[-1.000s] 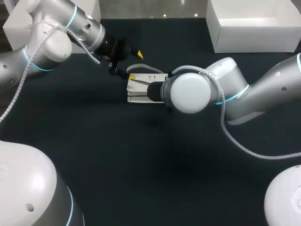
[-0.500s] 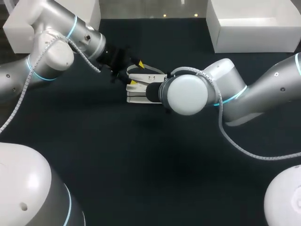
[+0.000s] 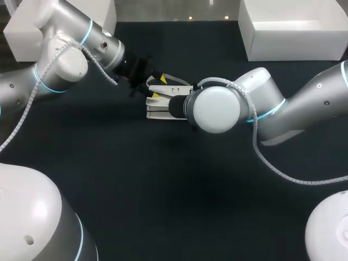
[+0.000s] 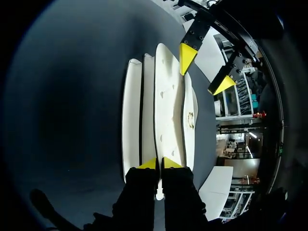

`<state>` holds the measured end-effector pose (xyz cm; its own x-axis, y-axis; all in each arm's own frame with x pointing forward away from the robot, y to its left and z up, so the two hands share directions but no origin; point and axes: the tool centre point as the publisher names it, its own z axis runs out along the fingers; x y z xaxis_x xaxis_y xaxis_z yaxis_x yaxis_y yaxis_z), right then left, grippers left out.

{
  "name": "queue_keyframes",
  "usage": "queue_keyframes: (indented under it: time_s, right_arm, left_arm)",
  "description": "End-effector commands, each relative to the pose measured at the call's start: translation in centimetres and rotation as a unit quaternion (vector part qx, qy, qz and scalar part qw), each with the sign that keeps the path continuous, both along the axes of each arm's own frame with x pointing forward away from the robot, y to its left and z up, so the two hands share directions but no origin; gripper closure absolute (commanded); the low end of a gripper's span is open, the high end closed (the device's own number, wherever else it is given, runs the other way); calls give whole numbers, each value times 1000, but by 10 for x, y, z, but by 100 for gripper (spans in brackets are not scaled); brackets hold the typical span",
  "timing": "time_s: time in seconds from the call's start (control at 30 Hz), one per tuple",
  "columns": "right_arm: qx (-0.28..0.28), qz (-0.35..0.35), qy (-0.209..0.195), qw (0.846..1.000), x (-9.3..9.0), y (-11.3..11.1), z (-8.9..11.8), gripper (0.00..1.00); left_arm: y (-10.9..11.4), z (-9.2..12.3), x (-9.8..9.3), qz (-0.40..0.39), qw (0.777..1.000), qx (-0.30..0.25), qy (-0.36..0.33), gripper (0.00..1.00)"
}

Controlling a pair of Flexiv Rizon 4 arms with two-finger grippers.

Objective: Pick up the bag, open it, inspect its contents, close it, and place it on the opposite side

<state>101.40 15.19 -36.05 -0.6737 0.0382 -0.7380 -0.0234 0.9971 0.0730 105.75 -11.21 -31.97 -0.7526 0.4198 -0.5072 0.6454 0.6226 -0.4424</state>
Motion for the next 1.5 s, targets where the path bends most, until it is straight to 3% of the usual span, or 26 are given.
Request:
queue_keyframes:
  time_s: [0.03,0.33,0.4,0.53,0.67,1.23,1.5]
  right_arm:
    - [0,-1,-2,1000,0,1,-1,100]
    - [0,-1,-2,1000,0,1,-1,100]
    - [0,-1,-2,1000,0,1,-1,100]
    - [0,-1,-2,1000,0,1,-1,100]
    - [0,-1,-2,1000,0,1,-1,100]
    - [0,-1,-2,1000,0,1,-1,100]
    - [0,-1,-2,1000,0,1,-1,100]
  left_arm:
    - [-1,-4,3,-2,1000,-2,0,46]
    - [-7,-14,4,-3,1000,3,5,57]
    - [-9,-16,5,-2,1000,5,9,68]
    - [-9,-19,12,1,1000,3,23,78]
    - [-7,-19,21,5,999,0,31,100]
    - [-9,10,37,34,999,-3,23,100]
    - [-11,20,62,56,998,-7,42,100]
